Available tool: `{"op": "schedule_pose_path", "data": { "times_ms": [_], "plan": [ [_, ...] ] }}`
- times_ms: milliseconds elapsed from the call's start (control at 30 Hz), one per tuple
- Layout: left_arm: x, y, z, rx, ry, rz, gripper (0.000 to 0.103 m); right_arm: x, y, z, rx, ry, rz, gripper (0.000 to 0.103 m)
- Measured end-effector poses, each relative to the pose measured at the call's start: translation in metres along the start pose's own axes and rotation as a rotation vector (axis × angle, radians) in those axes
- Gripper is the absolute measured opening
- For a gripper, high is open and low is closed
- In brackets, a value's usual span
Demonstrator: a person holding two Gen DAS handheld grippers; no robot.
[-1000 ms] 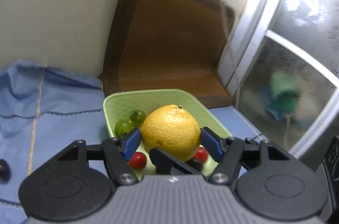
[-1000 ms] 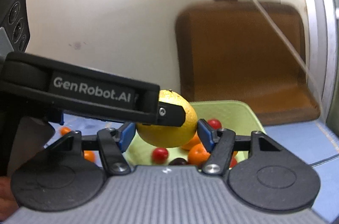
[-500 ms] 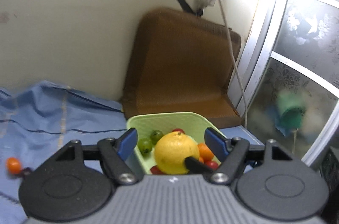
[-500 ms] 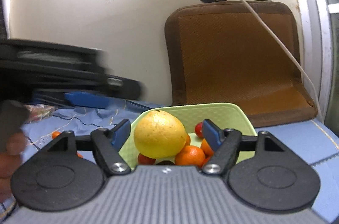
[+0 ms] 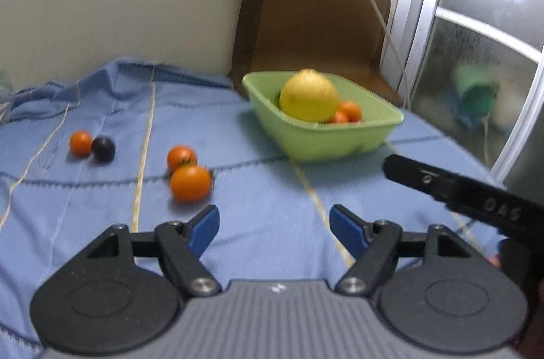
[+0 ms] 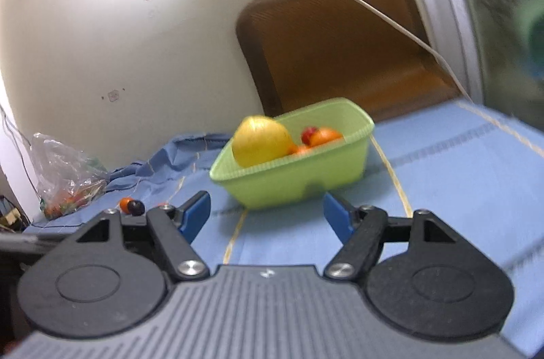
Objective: Organize fruits
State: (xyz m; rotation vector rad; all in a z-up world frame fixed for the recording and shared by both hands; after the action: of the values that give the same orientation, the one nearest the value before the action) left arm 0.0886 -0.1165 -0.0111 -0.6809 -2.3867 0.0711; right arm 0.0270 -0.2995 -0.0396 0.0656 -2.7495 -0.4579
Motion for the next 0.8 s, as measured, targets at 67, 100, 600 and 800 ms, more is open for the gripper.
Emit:
{"op": "schedule_pose_path", "data": {
  "times_ms": [67, 100, 600, 800],
  "plan": [
    [0.002, 0.001, 0.007, -0.012, 0.011, -0.023, 0.074, 0.003, -0.001, 0.005, -0.018, 0.017, 0.016, 0.075],
    [0.003, 0.001, 0.009, -0.018, 0.012, -0.032, 0.074, 0.003, -0.001, 0.007, -0.021, 0.023, 0.023, 0.075],
    [0.015, 0.020, 0.030, -0.019, -0.008, -0.138, 0.077, 0.006, -0.003, 0.017, -0.062, 0.050, 0.077, 0.075],
    [0.014, 0.023, 0.032, -0.016, -0.009, -0.136, 0.079, 0.004, -0.002, 0.017, -0.050, 0.057, 0.079, 0.075]
  ]
}}
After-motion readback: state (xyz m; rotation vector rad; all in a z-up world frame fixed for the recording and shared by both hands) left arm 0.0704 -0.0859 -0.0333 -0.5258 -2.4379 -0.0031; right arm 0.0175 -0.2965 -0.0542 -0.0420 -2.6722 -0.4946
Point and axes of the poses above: each gripper's, at about its wrist camera, not at the fingertips, and x roughly against the way its jaws point, y to its left, z to its underside, the point moved 5 cm from there along -x, roughly the way its jaws point, and after that the axes turned 8 degrees about z, right-handed, at the moved point
